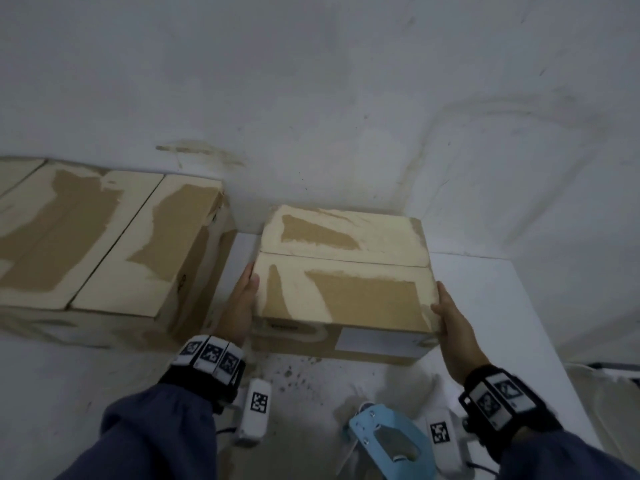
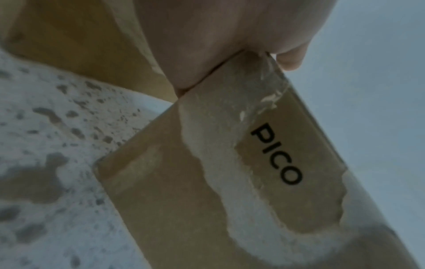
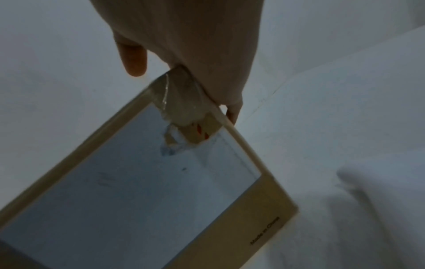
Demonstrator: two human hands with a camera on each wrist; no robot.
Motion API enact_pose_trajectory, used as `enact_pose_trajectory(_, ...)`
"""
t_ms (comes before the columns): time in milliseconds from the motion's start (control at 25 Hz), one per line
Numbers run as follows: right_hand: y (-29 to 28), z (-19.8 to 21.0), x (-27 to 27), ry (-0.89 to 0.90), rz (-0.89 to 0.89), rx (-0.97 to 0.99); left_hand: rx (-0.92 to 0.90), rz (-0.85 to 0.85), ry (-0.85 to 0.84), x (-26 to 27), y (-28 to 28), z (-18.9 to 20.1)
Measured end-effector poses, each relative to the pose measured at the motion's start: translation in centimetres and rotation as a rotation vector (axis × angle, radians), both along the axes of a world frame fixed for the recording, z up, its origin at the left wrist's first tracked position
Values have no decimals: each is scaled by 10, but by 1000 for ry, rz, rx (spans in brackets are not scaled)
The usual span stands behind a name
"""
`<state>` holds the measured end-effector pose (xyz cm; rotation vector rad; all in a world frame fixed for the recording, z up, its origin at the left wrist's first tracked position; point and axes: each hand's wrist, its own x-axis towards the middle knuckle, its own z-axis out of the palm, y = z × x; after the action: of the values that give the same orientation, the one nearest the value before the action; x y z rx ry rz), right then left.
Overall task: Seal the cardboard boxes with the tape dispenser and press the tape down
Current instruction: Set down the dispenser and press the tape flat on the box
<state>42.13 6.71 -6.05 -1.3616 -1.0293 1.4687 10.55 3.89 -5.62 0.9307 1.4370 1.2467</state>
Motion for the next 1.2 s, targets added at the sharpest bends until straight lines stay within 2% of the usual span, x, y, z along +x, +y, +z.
enact_pose_trajectory(160,-1,6,6,-241,111,10,-8,-43,187,-10,-8,-3)
enact_pose_trajectory(320,-22,-5,11,-340,-123,114,79,106,162,-6,-43,-14)
enact_pose_trajectory(480,-38,-10,4,-255,-231,137,99,290,62,3,-51,-25)
enact_pose_trajectory(640,-43,-10,10,-110,-206,110,61,315,-103,-2,-53,-36)
enact_pose_trajectory(760,-45,-9,16,-66,-162,106,42,308,-136,-7,-54,-47)
enact_pose_trajectory(840,-45,-11,18,-43,-193,84,46,306,-163,-9,-53,-53)
enact_pose_trajectory(1000,-46,-17,18,39,-286,70,38,384,-392,-6,-50,-59)
enact_pose_trajectory(1200,-46,-22,20,66,-277,79,40,449,-450,-7,-47,-62)
